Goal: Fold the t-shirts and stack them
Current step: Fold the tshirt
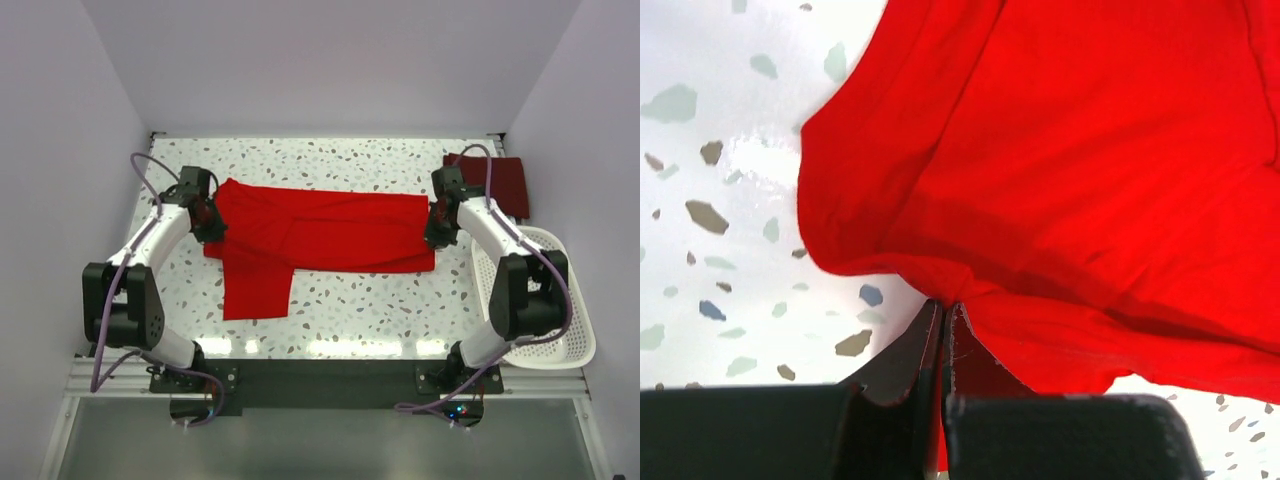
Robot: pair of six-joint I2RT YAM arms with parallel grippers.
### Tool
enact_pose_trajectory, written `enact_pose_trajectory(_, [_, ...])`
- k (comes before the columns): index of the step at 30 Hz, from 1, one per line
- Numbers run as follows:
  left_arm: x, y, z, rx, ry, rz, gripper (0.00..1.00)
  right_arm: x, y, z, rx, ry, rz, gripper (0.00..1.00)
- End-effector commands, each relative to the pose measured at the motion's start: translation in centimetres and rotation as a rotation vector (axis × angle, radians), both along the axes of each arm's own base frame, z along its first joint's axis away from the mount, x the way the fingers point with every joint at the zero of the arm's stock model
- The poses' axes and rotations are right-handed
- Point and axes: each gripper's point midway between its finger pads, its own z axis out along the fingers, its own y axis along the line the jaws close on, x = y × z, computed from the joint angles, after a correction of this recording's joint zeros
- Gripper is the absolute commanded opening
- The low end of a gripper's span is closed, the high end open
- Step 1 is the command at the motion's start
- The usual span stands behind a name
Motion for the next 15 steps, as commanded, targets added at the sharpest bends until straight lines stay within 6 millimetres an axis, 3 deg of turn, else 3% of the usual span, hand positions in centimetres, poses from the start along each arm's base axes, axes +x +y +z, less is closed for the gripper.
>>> enact_pose_trajectory(1, [2.4,0.3,1.0,-0.005,-0.036,-0.024,0.03,3.5,-0.2,1.0,-0.017,-0.084,-0.003,0.0])
enact_pose_trajectory(9, [4.8,0.7,-1.2,-0.017,0.004,-0.009,0.03,5.4,-2.3,-1.8,-0.059,-0.055,-0.068,0.0])
enact_pose_trajectory(15, [5.5,1.6,-3.3,-0.022,0.033,0.022,0.04,6.1,-1.9,-4.0,-0.025,-0.039,-0.061,0.0])
